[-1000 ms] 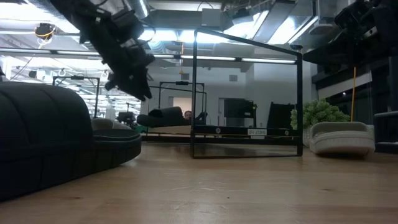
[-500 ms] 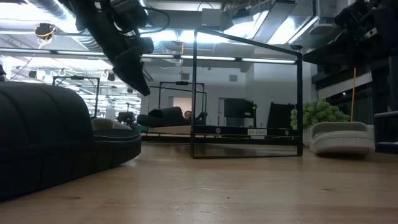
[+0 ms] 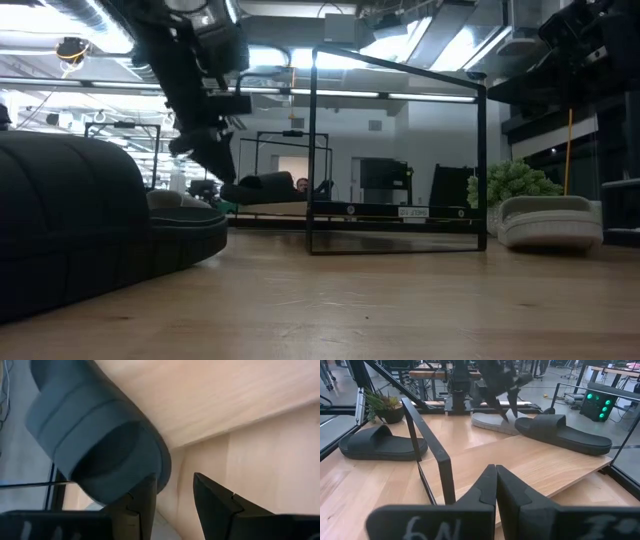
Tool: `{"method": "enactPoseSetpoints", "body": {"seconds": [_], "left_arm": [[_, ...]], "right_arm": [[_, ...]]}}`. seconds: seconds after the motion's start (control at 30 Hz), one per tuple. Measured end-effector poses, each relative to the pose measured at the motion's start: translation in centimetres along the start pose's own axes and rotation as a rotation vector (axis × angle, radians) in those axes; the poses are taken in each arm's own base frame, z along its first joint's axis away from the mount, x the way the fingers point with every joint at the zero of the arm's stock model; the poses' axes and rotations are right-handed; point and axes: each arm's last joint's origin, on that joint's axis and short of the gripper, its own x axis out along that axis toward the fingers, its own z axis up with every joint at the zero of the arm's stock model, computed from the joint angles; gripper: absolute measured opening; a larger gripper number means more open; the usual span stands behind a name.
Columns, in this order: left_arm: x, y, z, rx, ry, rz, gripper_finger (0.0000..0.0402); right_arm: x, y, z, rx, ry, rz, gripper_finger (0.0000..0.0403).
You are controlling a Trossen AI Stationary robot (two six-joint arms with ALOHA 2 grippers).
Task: Pick and place slides into the shelf
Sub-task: Put the top black slide on the shelf
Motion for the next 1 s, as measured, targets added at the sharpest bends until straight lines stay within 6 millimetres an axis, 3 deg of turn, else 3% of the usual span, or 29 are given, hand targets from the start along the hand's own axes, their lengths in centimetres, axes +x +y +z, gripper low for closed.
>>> {"method": "enactPoseSetpoints", "body": {"seconds": [0.27,1.0], "left_arm": [[1.8,0.4,-0.2,0.0,0.039,0.015,0.0121],[1.8,0.6,-0.2,0.046,0.052,0.065,0.0121]], "right_arm": [[0.0,0.0,0.0,0.036,0.0,0.0,0.0007],[0.0,0.0,0.1,0.054,-0.011,0.0,0.0007]]}}
